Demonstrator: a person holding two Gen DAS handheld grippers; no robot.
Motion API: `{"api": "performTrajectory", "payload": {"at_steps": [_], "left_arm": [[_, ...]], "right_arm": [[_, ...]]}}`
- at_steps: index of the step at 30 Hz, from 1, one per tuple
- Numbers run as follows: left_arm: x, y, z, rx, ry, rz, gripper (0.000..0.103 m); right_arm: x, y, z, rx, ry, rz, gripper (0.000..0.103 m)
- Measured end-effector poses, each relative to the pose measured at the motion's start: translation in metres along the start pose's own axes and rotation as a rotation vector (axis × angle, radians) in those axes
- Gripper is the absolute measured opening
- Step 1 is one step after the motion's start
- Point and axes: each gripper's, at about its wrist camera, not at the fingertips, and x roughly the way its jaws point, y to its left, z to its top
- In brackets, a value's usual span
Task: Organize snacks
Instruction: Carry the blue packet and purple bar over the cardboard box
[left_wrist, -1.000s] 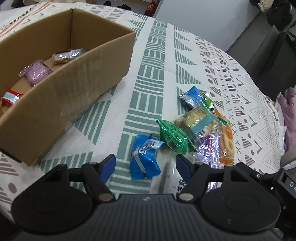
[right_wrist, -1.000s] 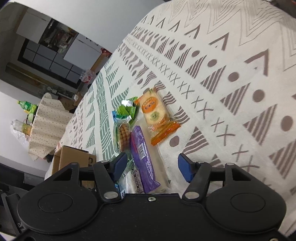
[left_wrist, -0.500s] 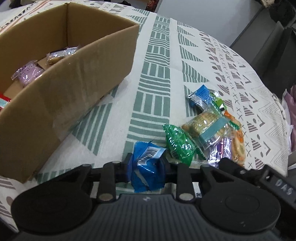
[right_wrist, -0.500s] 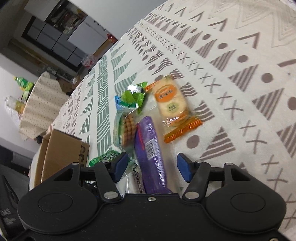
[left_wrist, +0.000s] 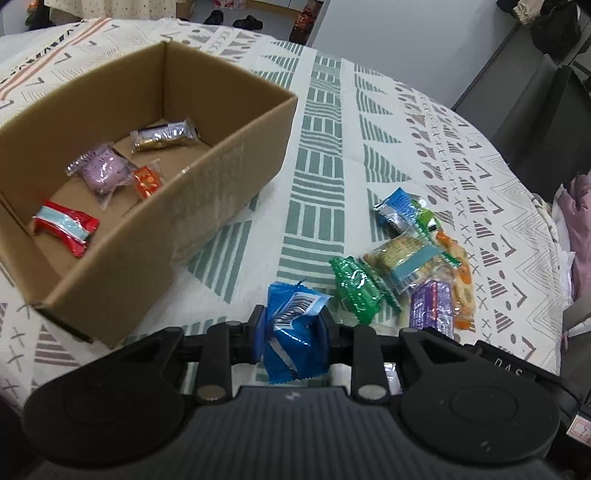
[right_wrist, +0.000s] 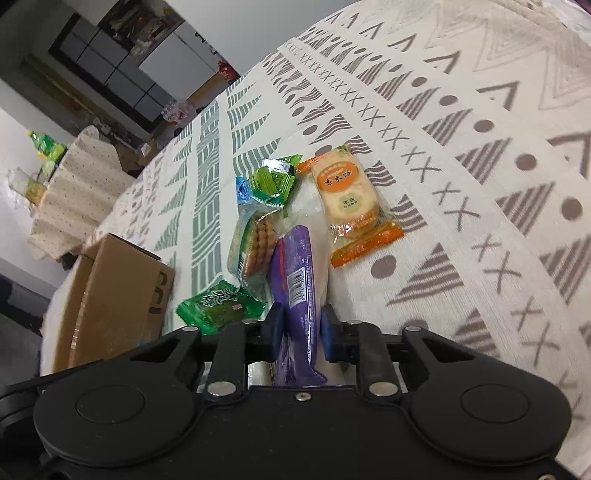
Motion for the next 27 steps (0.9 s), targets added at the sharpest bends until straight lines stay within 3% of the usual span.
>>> {"api": "performTrajectory", "payload": {"at_steps": [5, 27], "left_arm": [[-0.019, -0.002, -0.001, 0.007, -0.02, -0.012, 0.027], [-0.082, 0.005, 0.001, 0.0, -0.113, -0.039, 0.027]], "right_arm": [[-0.027, -0.004, -0.005, 0.065, -0.041, 0.053, 0.018], [-0.084, 0.029, -0.004, 0.086, -0.145, 0.189, 0.018]]}}
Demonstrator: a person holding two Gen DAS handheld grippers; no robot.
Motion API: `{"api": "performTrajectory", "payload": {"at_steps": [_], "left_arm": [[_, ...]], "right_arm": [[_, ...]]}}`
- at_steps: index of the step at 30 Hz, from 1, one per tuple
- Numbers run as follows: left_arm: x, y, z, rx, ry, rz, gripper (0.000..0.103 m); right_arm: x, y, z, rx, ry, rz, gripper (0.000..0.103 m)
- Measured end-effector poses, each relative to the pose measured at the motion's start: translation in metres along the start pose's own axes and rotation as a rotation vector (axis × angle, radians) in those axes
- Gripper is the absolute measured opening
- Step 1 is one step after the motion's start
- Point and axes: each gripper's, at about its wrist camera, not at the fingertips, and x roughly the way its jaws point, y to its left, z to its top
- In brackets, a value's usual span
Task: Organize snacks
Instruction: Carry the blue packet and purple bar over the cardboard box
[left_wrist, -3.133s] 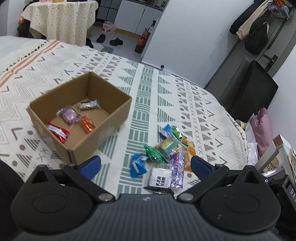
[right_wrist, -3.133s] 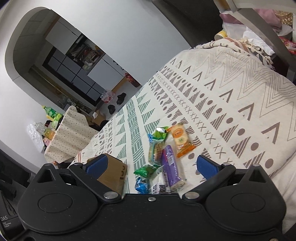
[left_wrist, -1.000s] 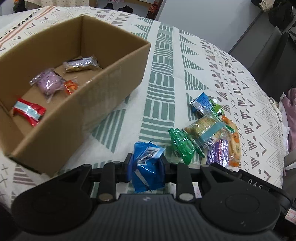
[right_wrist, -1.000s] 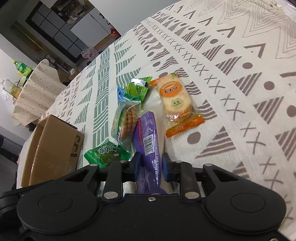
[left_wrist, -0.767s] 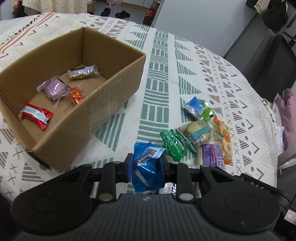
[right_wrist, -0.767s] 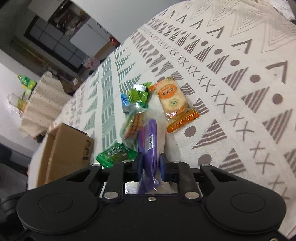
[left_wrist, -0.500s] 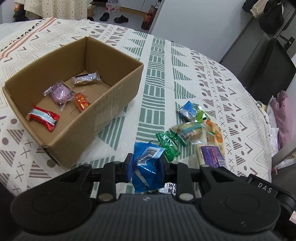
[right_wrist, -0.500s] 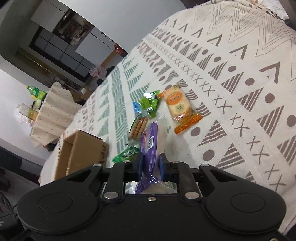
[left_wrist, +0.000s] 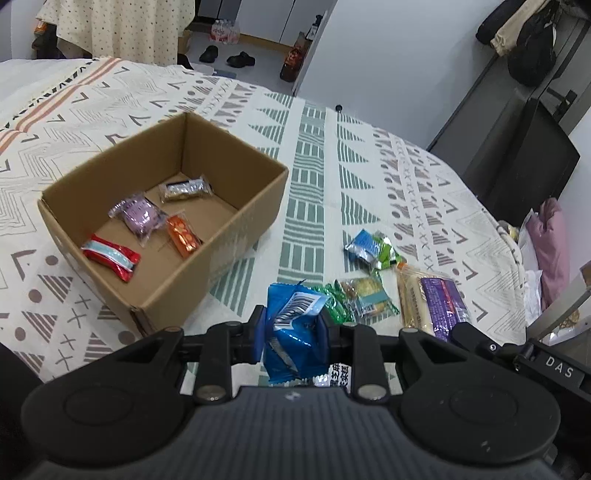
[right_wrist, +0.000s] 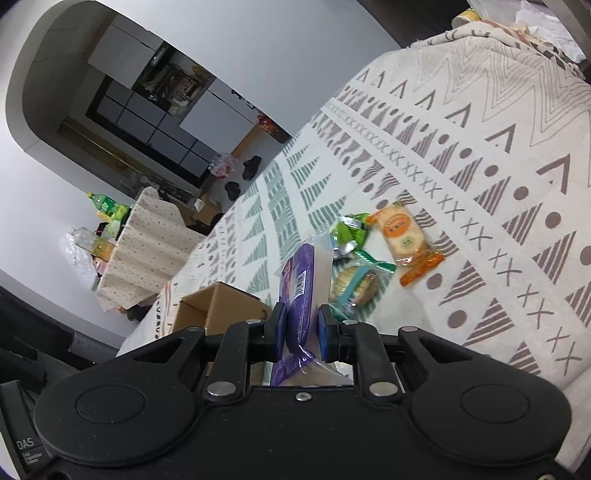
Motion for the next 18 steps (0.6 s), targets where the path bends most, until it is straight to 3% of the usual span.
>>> {"api": "performTrajectory", "payload": {"at_steps": [18], "left_arm": [[-0.032, 0.037, 0.029, -0.045, -0.08, -0.015, 0.027]], "right_arm": [[0.009, 0.051, -0.005, -0.025, 0.004, 0.075, 0.018]]}}
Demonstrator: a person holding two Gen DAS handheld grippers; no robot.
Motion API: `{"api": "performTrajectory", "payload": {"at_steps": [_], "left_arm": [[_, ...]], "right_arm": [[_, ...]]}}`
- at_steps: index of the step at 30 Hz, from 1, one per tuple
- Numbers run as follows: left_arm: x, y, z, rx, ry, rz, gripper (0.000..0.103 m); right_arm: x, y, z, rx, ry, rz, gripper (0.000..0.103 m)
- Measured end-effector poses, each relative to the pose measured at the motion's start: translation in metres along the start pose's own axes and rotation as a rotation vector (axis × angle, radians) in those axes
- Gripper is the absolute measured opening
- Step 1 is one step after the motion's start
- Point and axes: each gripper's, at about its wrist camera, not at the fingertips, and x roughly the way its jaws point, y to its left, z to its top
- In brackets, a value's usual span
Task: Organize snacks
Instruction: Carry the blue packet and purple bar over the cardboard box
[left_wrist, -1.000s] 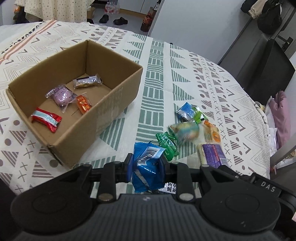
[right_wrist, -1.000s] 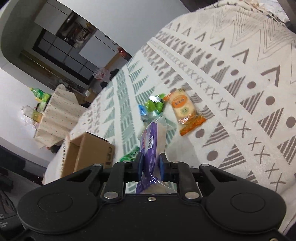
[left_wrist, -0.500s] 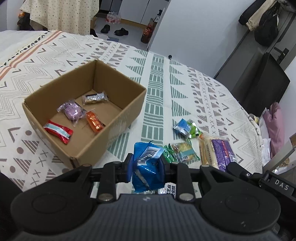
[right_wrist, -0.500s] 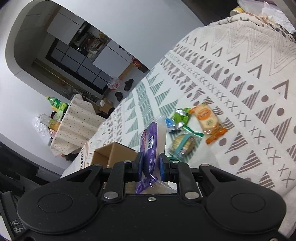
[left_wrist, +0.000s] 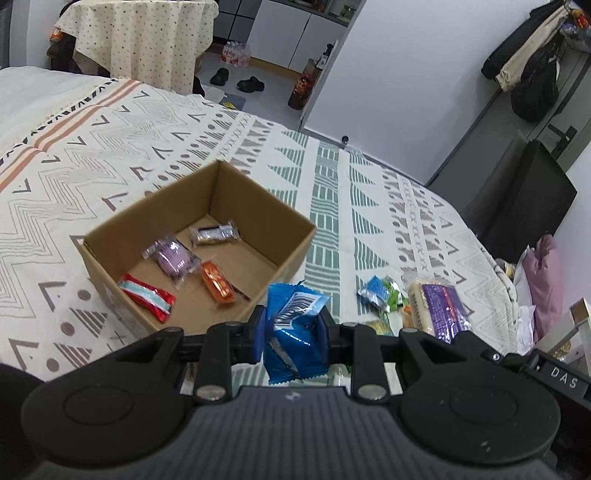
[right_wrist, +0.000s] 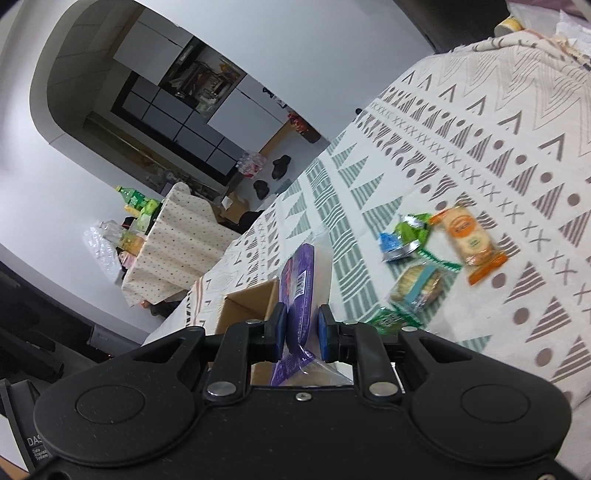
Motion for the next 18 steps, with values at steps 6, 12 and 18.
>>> {"api": "performTrajectory", "payload": {"at_steps": [6, 12, 18], "left_arm": [[0.001, 0.021, 0.017, -0.038, -0.017, 0.002, 0.027], [0.008, 0.048, 0.034, -0.078, -0.013, 0.025, 0.027], [0.026, 0.074, 0.044, -0.104, 0.006, 0.03, 0.027]], "right_arm": [[0.021, 0.02, -0.007, -0.014, 0.023, 0.007, 0.018], [0.043, 0.037, -0.015, -0.015, 0.038, 0.007, 0.018], [0.068, 0.059, -0.018, -0.03, 0.046, -0.004, 0.018]]}}
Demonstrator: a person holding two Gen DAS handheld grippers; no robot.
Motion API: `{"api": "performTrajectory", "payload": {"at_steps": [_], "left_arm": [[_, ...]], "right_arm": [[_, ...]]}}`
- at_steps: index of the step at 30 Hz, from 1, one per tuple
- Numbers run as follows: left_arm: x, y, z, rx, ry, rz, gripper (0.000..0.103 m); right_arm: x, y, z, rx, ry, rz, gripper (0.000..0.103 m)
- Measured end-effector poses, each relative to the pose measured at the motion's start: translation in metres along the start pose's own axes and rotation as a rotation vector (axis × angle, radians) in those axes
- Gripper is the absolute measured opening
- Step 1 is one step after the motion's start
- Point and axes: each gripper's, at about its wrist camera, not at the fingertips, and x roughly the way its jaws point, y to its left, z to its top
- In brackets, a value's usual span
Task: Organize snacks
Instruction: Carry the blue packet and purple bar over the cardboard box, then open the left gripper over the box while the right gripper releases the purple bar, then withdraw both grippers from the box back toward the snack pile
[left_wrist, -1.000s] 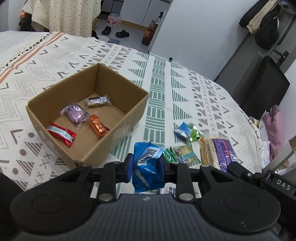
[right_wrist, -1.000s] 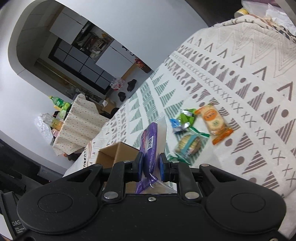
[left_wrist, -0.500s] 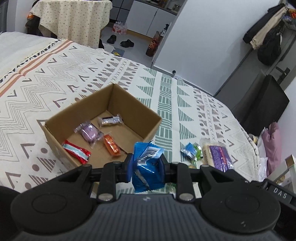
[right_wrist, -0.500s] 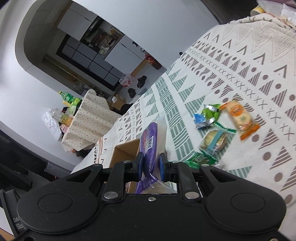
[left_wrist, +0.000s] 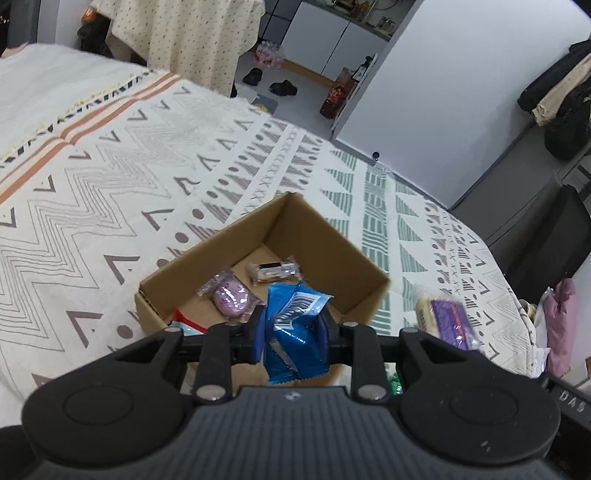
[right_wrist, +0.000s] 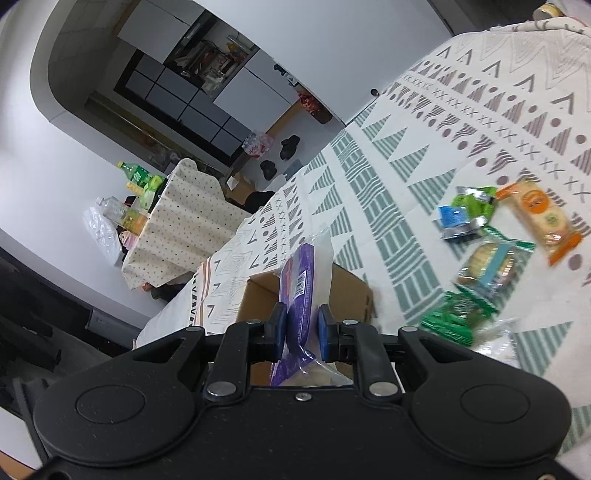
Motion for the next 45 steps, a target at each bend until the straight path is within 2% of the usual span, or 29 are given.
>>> {"api": "performTrajectory", "payload": {"at_steps": [2, 5, 9, 14, 16, 18, 19, 23, 27, 32, 34, 45], "left_arm": [[0.009, 0.008, 0.003, -0.02, 0.023, 0.009, 0.028], [0.015, 0.015, 0.006, -0.019, 0.038, 0.012, 0.033], [0.015, 0.025, 0.011, -0.045, 0.04, 0.01, 0.053], [0.007, 0.033, 0.019, -0.042, 0.019, 0.012, 0.068], [0.005, 0.037, 0.021, -0.047, 0.014, 0.013, 0.073], [0.004, 0.039, 0.022, -0.05, 0.014, 0.016, 0.078], [0.003, 0.04, 0.022, -0.051, 0.015, 0.019, 0.08], [0.002, 0.041, 0.02, -0.06, 0.013, 0.022, 0.087], [-0.001, 0.035, 0.015, -0.05, 0.028, 0.02, 0.095], [-0.006, 0.023, 0.006, -0.036, 0.041, 0.025, 0.098], [-0.008, 0.017, 0.002, -0.029, 0.041, 0.021, 0.103], [-0.03, -0.023, -0.018, 0.034, 0.002, -0.002, 0.103]], "right_arm": [[0.008, 0.007, 0.0, -0.001, 0.001, 0.002, 0.018], [0.019, 0.017, 0.0, -0.002, -0.001, 0.001, 0.018], [0.035, 0.027, -0.003, -0.002, 0.01, -0.006, 0.018], [0.048, 0.036, -0.005, -0.002, 0.001, -0.002, 0.019], [0.05, 0.04, -0.006, -0.016, 0.001, -0.006, 0.029], [0.048, 0.043, -0.007, -0.023, 0.003, 0.0, 0.06], [0.045, 0.044, -0.008, -0.037, -0.01, -0.008, 0.063], [0.033, 0.038, -0.009, -0.057, -0.01, -0.034, 0.066], [0.014, 0.027, -0.008, -0.076, -0.04, -0.08, 0.084], [-0.012, 0.013, -0.005, -0.107, -0.05, -0.101, 0.091], [-0.02, 0.009, -0.004, -0.116, -0.058, -0.113, 0.093], [-0.074, -0.027, 0.009, -0.116, -0.104, -0.144, 0.101]]}}
